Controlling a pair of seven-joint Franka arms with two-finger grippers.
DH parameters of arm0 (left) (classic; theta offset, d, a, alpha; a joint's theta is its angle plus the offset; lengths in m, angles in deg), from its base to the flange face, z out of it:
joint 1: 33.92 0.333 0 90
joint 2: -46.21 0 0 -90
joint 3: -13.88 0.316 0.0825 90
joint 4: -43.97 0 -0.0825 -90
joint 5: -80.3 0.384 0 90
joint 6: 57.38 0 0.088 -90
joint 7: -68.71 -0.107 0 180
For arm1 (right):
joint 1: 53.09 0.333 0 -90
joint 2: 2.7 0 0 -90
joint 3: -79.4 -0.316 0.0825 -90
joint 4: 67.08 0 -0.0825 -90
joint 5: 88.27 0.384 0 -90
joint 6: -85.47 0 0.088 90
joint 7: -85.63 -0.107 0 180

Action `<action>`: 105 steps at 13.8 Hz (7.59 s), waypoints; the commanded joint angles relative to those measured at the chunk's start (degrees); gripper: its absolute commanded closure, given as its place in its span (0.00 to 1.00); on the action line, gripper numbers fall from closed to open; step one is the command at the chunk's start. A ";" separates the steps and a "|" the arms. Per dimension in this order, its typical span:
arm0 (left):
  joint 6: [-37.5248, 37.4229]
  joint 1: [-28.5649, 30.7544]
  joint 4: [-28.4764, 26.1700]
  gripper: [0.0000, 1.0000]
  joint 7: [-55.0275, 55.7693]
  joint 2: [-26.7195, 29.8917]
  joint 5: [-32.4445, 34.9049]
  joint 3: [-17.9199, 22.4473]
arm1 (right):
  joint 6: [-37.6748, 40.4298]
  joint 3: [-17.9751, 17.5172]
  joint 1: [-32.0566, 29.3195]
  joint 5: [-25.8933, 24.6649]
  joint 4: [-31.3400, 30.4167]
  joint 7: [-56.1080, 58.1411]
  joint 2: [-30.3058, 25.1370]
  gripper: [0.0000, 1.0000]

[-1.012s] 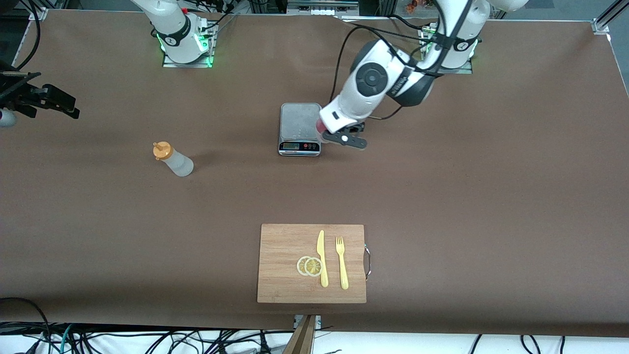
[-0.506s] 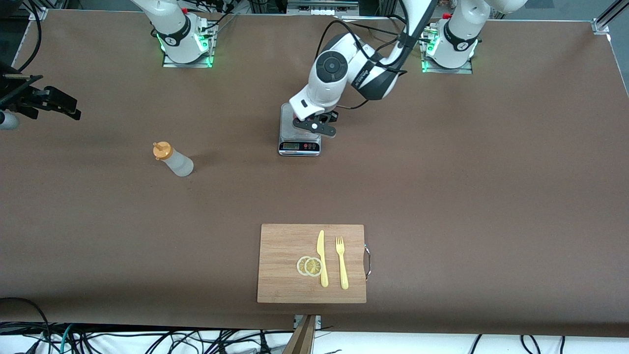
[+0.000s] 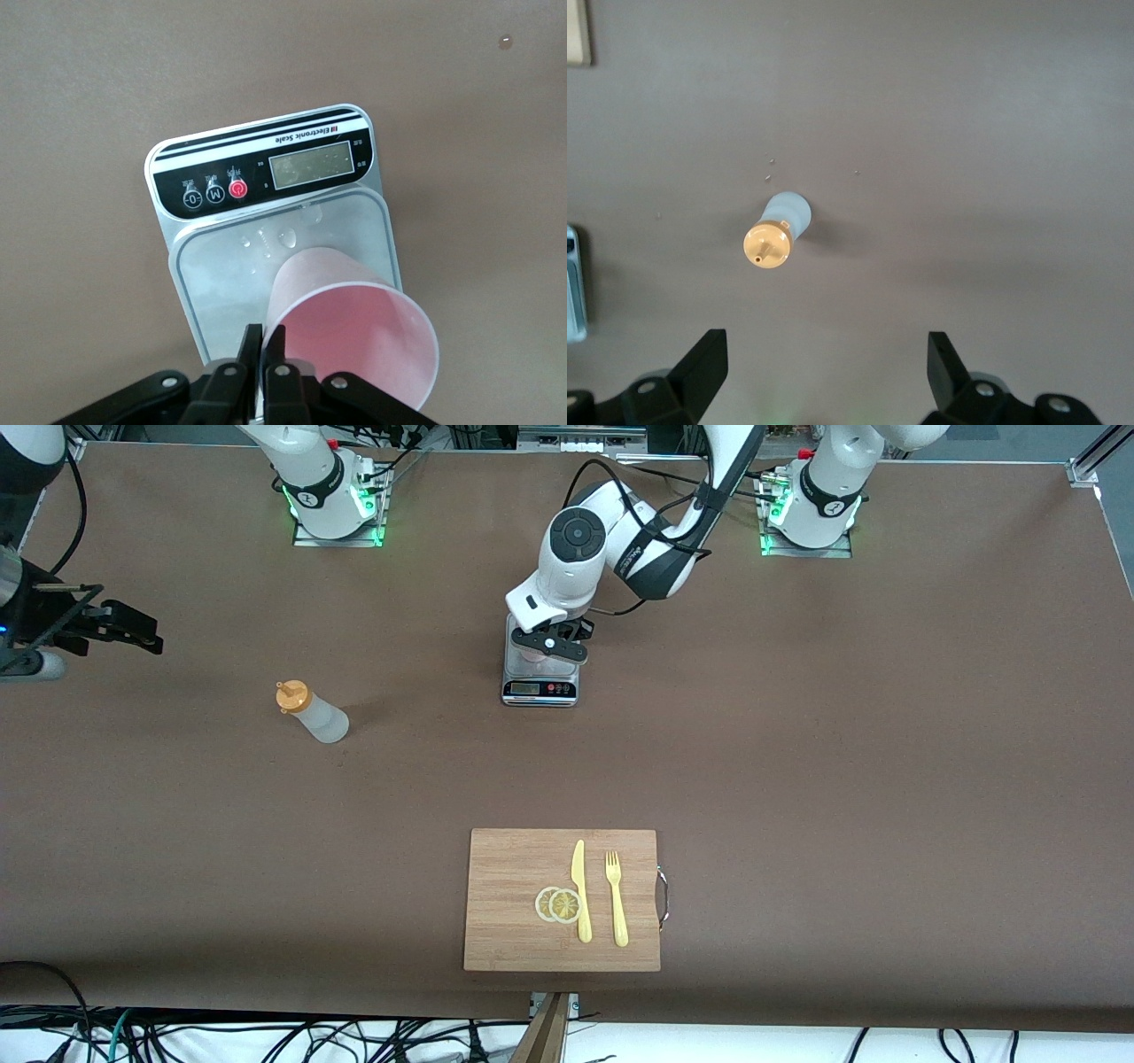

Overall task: Add sauce to pink cup with both arms
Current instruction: 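Release the cup and withdraw the left gripper while the right gripper reaches the bottle, then grasp the sauce bottle with the right gripper and lift it, then carry the sauce bottle with the right gripper over the pink cup, then tilt the bottle nozzle into the pink cup with the right gripper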

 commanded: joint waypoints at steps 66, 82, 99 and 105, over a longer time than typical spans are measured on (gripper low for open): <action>-54.83 49.71 23.14 0.00 -31.75 18.99 20.43 0.29 | 0.19 -19.67 22.94 -9.28 -0.50 46.16 24.89 1.00; -54.83 49.71 23.05 0.00 -31.84 18.64 20.16 0.29 | 6.51 -25.56 29.02 -22.30 0.20 33.58 27.70 1.00; -54.83 49.71 23.05 0.00 -31.84 18.64 20.16 0.20 | 6.62 -26.79 24.20 -17.41 2.58 36.21 27.97 1.00; -54.83 49.71 23.14 0.00 -31.84 18.55 20.16 0.29 | -2.26 -26.79 12.43 -5.81 1.97 50.42 25.95 1.00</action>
